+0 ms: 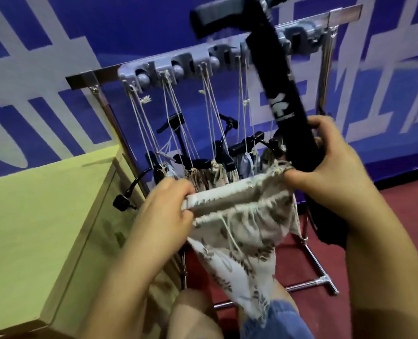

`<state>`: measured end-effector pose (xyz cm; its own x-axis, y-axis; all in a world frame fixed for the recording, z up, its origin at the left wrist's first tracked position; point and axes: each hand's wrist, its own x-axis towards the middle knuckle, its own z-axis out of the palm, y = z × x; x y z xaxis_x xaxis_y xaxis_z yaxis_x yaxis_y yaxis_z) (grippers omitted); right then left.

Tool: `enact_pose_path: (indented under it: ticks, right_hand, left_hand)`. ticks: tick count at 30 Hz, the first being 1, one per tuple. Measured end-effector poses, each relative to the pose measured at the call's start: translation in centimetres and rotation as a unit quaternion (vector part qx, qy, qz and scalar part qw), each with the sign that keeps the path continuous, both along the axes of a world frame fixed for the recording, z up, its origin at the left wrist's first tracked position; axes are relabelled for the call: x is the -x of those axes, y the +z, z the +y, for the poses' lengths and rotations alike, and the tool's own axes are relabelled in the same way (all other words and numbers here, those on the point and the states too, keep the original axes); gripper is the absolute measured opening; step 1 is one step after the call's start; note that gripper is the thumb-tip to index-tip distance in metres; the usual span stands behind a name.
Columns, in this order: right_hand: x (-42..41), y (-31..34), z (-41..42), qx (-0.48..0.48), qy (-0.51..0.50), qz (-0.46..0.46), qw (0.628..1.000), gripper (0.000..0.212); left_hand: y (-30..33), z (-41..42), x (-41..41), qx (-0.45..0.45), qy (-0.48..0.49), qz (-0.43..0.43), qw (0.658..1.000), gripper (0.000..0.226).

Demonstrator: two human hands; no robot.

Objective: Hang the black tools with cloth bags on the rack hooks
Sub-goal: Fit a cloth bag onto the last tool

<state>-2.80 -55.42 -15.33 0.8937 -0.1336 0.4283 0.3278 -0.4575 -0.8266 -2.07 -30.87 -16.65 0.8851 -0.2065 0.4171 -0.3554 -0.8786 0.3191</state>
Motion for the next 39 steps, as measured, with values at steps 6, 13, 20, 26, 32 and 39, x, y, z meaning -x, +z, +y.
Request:
enact_pose_path:
  ticks: [6, 13, 20, 26, 32, 39]
  right_hand:
    - [0.1, 0.2, -0.4, -0.025, -0.013, 0.002, 1.000, 0.061]
    - [0.3, -0.3, 0.5, 0.008, 0.012, 0.011, 1.000, 0.060]
    - [0.3, -0.2, 0.4, -0.007, -0.005, -0.012, 1.000, 0.059]
    - [0.7, -0.6, 0.3, 0.018, 0.008, 0.004, 1.000, 0.061]
    - [0.0, -1.1, 0.6, -0.058, 0.047, 0.011, 0.997, 0.057]
    - [1.1, -0.4, -1.8, -0.183, 0.040, -0.026, 0.982, 0.050]
  left_hand:
    - [-0.2, 3.3, 0.2, 0.134, 0.064, 0.096, 0.984, 0.026]
    - [0.5, 3.0, 0.3, 0.674, 0.004, 0.226, 0.704, 0.020]
    - [0.1, 4.4, 0.0, 0.622, -0.060, 0.343, 0.701, 0.058]
    - [0.3, 4.8, 1.2, 0.523, -0.056, 0.322, 0.788, 0.015]
    - [0.6, 2.1, 0.9, 0.694, -0.107, 0.442, 0.558, 0.047]
    - [0.6, 2.3, -1.0, 0.709, -0.052, 0.439, 0.549, 0.021]
